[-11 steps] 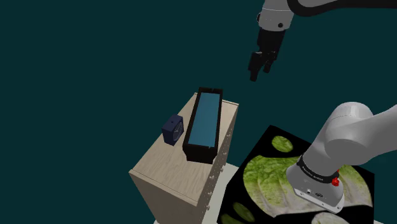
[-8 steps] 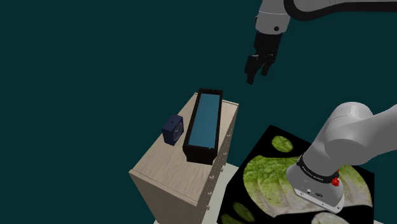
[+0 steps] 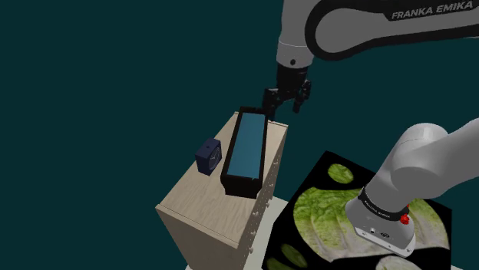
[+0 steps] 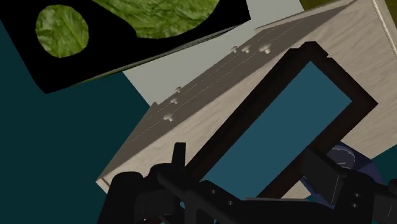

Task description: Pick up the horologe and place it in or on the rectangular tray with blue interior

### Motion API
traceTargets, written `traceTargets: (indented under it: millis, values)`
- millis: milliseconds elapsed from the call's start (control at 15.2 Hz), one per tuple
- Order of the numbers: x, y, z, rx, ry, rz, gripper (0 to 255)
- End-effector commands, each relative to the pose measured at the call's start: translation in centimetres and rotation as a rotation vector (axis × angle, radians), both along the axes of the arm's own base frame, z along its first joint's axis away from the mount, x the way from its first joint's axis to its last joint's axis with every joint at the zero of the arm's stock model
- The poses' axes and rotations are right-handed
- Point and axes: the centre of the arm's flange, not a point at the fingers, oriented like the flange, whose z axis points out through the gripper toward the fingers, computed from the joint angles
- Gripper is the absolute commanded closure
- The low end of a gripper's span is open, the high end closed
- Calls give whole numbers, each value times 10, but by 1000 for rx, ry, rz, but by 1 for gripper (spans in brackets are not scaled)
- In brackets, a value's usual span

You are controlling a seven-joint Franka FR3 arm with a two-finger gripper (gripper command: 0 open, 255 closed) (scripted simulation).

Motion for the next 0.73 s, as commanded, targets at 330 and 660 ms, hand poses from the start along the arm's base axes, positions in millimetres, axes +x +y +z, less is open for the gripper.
traceTargets:
  millis: [330, 660]
  values:
    - [44, 66, -45, -1, -6, -231, 0]
    - [86, 107, -76, -3, -9, -392, 0]
